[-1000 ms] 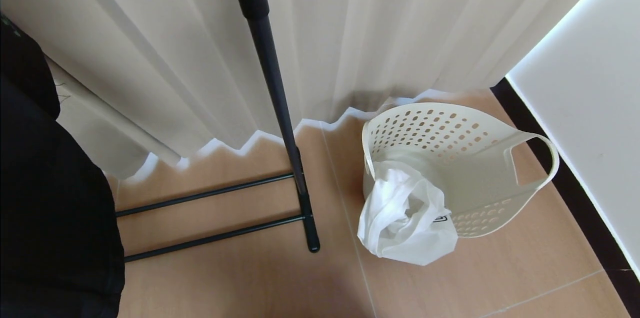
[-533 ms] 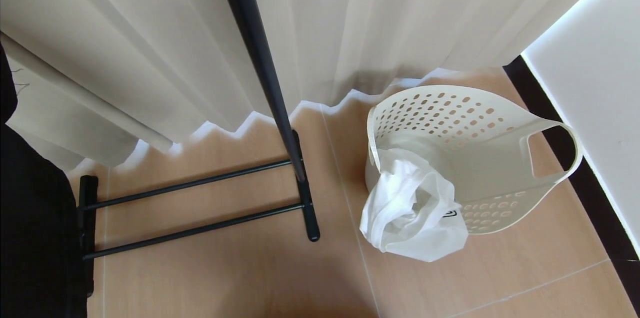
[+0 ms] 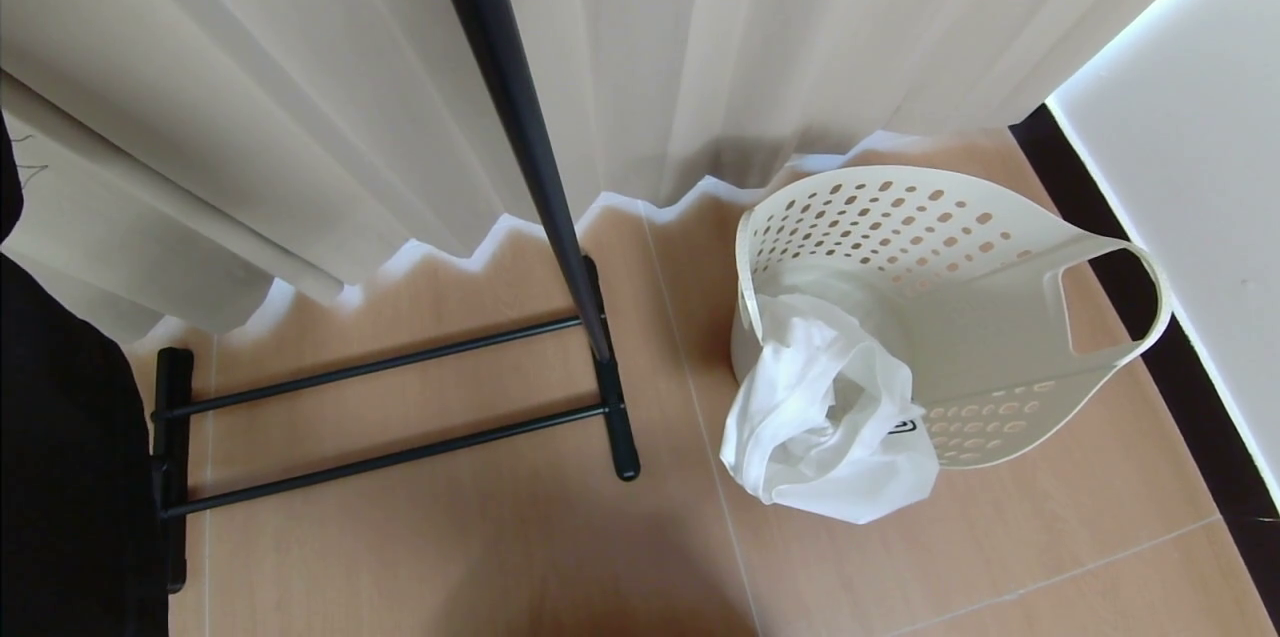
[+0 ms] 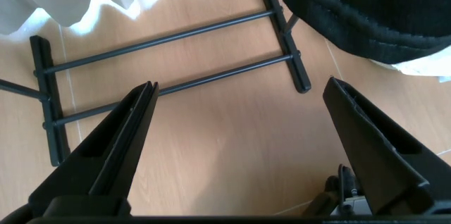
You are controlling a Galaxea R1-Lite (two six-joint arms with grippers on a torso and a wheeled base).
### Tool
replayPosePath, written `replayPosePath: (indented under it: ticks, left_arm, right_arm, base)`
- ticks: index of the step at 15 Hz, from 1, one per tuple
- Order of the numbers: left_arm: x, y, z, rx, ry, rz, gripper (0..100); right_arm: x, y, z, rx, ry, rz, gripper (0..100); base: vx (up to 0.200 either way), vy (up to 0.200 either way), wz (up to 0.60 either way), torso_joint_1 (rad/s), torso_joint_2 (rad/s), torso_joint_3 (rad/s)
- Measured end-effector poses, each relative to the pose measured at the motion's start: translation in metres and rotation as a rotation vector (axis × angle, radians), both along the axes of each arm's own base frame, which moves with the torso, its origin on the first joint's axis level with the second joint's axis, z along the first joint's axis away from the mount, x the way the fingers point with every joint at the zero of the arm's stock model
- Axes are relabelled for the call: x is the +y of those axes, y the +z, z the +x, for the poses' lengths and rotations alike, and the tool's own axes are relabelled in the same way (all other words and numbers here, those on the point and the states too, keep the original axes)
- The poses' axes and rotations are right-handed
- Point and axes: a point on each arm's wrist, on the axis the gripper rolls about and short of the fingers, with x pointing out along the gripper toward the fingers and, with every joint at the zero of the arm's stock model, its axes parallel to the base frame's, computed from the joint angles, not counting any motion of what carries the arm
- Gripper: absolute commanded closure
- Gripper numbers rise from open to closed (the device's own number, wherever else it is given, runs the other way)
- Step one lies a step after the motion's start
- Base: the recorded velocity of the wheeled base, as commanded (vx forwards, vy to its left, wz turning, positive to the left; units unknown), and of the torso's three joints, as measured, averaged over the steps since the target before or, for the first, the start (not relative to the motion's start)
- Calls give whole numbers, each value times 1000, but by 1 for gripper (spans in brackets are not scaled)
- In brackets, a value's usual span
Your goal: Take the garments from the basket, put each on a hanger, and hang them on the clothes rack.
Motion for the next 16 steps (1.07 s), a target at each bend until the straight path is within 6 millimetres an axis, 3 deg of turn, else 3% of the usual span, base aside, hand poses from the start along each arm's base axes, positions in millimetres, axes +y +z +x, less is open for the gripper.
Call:
replayPosePath:
  ticks: [5,10,13,16]
  left_arm:
    - [0,0,0,-1,-2,2,0]
    - [0,0,0,0,-3,3,0]
    - [0,0,0,0,-3,3,0]
    - [0,0,0,0,-3,3,0]
  right_arm:
    - [10,33,65,147,91,-34,0]
    - [52,63,156,209,144,-169,0]
    - [82,65,214,230,129,-269,0]
    - [103,52,261,253,79,-334,0]
  base:
    - [0,0,0,0,0,0]
    - [0,0,0,0,0,0]
    - [0,0,0,0,0,0]
    - [0,0,0,0,0,0]
